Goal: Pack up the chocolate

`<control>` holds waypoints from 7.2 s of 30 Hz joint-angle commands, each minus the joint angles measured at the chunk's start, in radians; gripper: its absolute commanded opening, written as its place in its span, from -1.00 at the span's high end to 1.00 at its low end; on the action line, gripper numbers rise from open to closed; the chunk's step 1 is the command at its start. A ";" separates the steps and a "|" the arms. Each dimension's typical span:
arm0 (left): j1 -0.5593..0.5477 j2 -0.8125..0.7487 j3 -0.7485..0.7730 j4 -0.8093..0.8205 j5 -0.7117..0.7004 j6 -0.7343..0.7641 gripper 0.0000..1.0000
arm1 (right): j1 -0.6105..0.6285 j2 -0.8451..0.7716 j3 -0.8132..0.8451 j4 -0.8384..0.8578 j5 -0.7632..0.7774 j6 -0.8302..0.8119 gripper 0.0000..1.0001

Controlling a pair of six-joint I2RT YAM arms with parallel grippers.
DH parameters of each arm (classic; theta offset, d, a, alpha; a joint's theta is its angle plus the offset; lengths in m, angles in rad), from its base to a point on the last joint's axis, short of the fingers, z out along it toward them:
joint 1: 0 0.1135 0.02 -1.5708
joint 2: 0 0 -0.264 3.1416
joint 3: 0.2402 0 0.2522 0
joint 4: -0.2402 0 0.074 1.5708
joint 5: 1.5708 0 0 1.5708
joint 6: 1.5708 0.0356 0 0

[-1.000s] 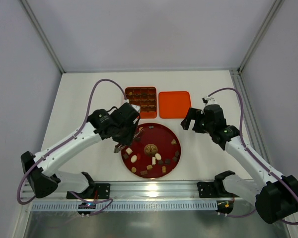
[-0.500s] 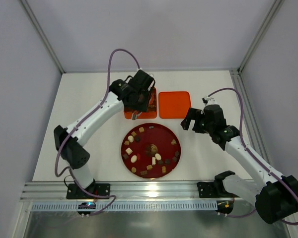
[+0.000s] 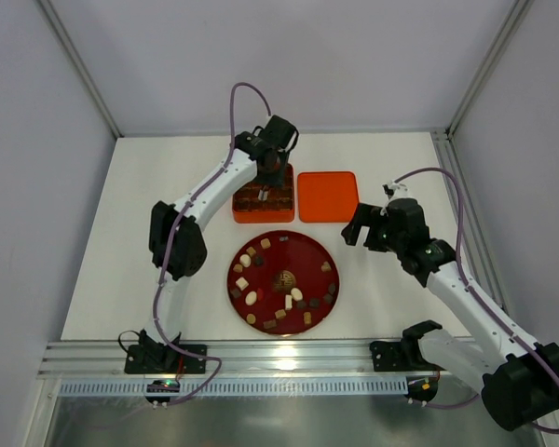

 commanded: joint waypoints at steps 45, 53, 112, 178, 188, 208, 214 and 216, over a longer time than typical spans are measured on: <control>0.003 -0.409 -0.319 0.039 0.183 -0.088 0.11 | -0.002 0.011 0.026 0.031 -0.015 -0.008 -1.00; -0.037 -0.693 -0.605 -0.039 0.190 -0.096 0.10 | -0.002 0.028 0.020 0.057 -0.024 -0.002 -1.00; -0.181 -0.793 -0.971 -0.028 0.147 -0.145 0.13 | -0.002 0.016 -0.012 0.068 -0.024 0.007 -1.00; -0.235 -0.799 -0.864 -0.085 0.141 -0.142 0.33 | -0.002 0.005 -0.023 0.068 -0.016 0.009 -0.99; -0.232 -0.790 -0.809 -0.085 0.082 -0.139 0.32 | -0.002 0.006 -0.017 0.066 -0.018 0.006 -0.99; 0.035 -0.490 -0.427 -0.010 0.016 -0.028 0.32 | -0.002 0.036 0.005 0.066 -0.019 -0.011 -0.99; 0.089 -0.364 -0.312 -0.016 -0.017 -0.002 0.33 | -0.002 0.031 0.011 0.057 -0.021 -0.014 -1.00; 0.104 -0.333 -0.294 -0.012 -0.022 0.006 0.32 | -0.002 0.029 0.009 0.056 -0.023 -0.016 -0.99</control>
